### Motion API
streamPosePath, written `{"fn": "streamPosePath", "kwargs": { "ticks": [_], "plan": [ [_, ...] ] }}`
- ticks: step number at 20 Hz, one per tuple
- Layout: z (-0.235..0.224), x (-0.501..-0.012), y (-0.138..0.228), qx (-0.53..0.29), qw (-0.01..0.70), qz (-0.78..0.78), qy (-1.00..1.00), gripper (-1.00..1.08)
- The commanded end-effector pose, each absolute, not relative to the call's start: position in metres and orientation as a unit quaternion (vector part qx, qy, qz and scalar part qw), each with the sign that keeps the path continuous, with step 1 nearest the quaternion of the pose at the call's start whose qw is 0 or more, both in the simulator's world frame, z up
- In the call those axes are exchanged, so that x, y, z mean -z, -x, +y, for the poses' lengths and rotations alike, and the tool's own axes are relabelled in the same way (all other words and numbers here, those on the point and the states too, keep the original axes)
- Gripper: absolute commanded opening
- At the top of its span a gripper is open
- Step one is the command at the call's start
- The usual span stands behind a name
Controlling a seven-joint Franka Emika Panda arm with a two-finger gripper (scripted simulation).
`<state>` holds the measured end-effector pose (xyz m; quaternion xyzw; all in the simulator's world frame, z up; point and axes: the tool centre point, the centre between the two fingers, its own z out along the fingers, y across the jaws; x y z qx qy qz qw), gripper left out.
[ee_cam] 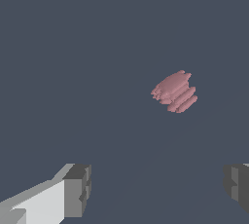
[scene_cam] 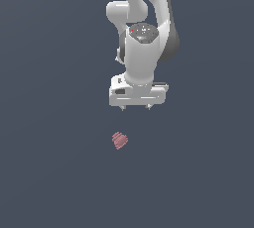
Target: Pick up the object and move it to a goal position.
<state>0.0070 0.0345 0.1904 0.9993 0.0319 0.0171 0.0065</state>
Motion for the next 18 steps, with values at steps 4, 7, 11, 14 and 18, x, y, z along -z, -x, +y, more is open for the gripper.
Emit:
{"fn": "streamPosePath", "kwargs": {
  "ticks": [4, 7, 11, 14, 18],
  "plan": [
    [0.038, -0.191, -0.006, -0.017, 0.008, 0.038, -0.999, 1.0],
    [0.038, -0.191, -0.006, -0.017, 0.008, 0.038, -0.999, 1.0],
    [0.036, -0.189, -0.008, -0.017, 0.009, 0.046, -0.999, 1.0],
    [0.034, -0.186, -0.011, -0.016, 0.009, 0.058, -0.998, 1.0],
    [0.029, -0.18, -0.017, -0.014, 0.01, 0.081, -0.997, 1.0]
  ]
}}
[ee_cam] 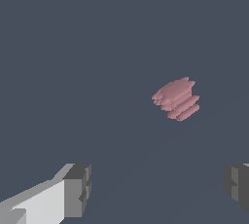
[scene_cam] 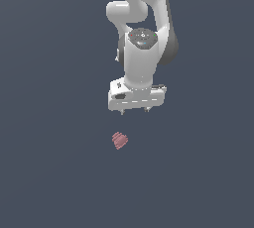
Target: Pick up the object and move it to a goal position.
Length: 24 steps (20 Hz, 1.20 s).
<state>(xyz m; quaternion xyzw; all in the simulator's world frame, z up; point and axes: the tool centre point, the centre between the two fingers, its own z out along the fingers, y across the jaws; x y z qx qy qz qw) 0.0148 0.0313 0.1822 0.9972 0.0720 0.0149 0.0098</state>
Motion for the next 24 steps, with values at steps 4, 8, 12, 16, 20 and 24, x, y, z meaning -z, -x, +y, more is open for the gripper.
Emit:
{"fn": "streamPosePath", "kwargs": {
  "ticks": [4, 8, 12, 16, 20, 24],
  "plan": [
    [0.023, -0.171, -0.025, -0.012, 0.011, 0.113, -0.993, 1.0],
    [0.014, -0.158, -0.034, -0.009, 0.011, 0.155, -0.988, 1.0],
    [0.003, -0.144, -0.044, -0.006, 0.01, 0.2, -0.98, 1.0],
    [-0.007, -0.13, -0.053, -0.004, 0.008, 0.244, -0.97, 1.0],
    [-0.017, -0.116, -0.061, -0.002, 0.006, 0.284, -0.959, 1.0],
    [-0.026, -0.106, -0.066, -0.001, 0.003, 0.315, -0.949, 1.0]
  ]
}}
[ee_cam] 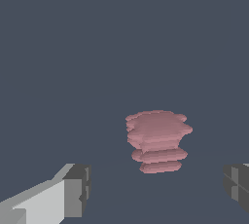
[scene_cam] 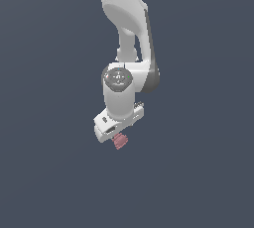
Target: Pick up the object and move it to a goal position.
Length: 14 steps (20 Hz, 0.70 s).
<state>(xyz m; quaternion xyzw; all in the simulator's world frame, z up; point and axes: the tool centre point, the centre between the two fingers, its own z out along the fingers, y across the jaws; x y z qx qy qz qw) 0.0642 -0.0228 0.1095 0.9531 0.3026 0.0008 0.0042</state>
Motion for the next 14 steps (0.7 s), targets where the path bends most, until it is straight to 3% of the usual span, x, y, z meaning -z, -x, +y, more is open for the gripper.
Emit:
{"fn": "streamPosePath", "kwargs": {
  "ticks": [1, 14],
  "plan": [
    [-0.027, -0.103, -0.068, -0.001, 0.003, 0.321, -0.947, 1.0],
    [-0.036, -0.091, -0.073, 0.0, 0.0, 0.351, -0.936, 1.0]
  ]
}}
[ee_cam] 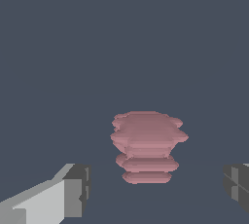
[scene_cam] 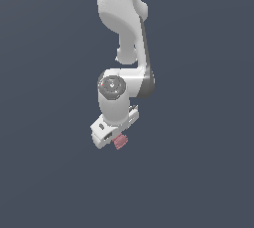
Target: Pick up the object and move it to a goal position.
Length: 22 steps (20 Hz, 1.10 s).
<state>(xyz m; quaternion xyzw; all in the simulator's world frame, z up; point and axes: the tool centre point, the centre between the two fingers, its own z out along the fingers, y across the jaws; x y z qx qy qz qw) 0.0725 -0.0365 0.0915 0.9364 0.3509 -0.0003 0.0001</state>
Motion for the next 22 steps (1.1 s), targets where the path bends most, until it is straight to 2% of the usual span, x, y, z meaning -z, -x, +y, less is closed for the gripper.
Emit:
{"fn": "streamPosePath", "kwargs": {
  "ticks": [1, 11, 17, 18, 22],
  "plan": [
    [-0.036, -0.09, -0.073, 0.0, 0.0, 0.351, -0.936, 1.0],
    [-0.036, -0.047, -0.071, 0.0, 0.0, 0.353, -0.936, 1.0],
    [-0.036, -0.041, -0.073, 0.0, 0.0, 0.353, -0.936, 1.0],
    [-0.036, -0.041, -0.073, 0.0, 0.0, 0.353, -0.936, -1.0],
    [-0.036, -0.041, -0.073, 0.0, 0.0, 0.353, -0.936, -1.0]
  ]
}}
